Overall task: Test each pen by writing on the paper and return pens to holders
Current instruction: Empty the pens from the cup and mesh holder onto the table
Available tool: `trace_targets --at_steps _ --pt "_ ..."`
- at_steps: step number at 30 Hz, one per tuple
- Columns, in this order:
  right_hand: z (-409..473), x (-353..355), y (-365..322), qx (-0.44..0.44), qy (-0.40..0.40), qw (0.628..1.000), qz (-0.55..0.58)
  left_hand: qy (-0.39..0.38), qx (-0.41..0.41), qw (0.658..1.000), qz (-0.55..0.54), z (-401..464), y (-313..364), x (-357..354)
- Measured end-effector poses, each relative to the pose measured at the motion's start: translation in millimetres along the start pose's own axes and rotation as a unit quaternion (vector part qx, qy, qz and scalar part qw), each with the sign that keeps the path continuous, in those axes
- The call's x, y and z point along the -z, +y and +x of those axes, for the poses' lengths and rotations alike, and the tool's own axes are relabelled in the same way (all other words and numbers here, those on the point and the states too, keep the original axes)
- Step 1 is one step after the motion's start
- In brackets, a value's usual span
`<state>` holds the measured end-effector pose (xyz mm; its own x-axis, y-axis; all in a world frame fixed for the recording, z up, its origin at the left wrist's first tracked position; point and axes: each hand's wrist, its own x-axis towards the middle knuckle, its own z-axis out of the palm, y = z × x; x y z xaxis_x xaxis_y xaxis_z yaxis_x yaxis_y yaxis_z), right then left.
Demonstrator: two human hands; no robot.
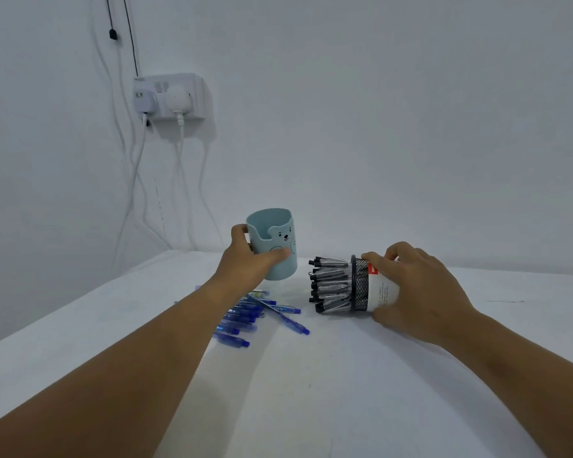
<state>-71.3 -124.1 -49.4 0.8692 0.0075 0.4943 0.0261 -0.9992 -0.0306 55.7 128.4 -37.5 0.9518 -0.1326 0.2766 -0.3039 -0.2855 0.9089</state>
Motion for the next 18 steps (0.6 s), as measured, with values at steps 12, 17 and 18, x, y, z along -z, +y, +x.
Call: trace_targets --at_steps 12,17,18 --pt "-2 -6 0 0.009 0.018 1.000 0.011 -0.035 0.078 0.985 0.150 26 -16 -4" --pt "2 -8 -4 0.023 0.025 0.999 0.021 0.153 -0.121 0.979 0.055 -1 2 -4" --pt "3 -8 -5 0.025 0.023 0.999 0.022 0.157 -0.222 0.961 0.047 -10 11 -4"
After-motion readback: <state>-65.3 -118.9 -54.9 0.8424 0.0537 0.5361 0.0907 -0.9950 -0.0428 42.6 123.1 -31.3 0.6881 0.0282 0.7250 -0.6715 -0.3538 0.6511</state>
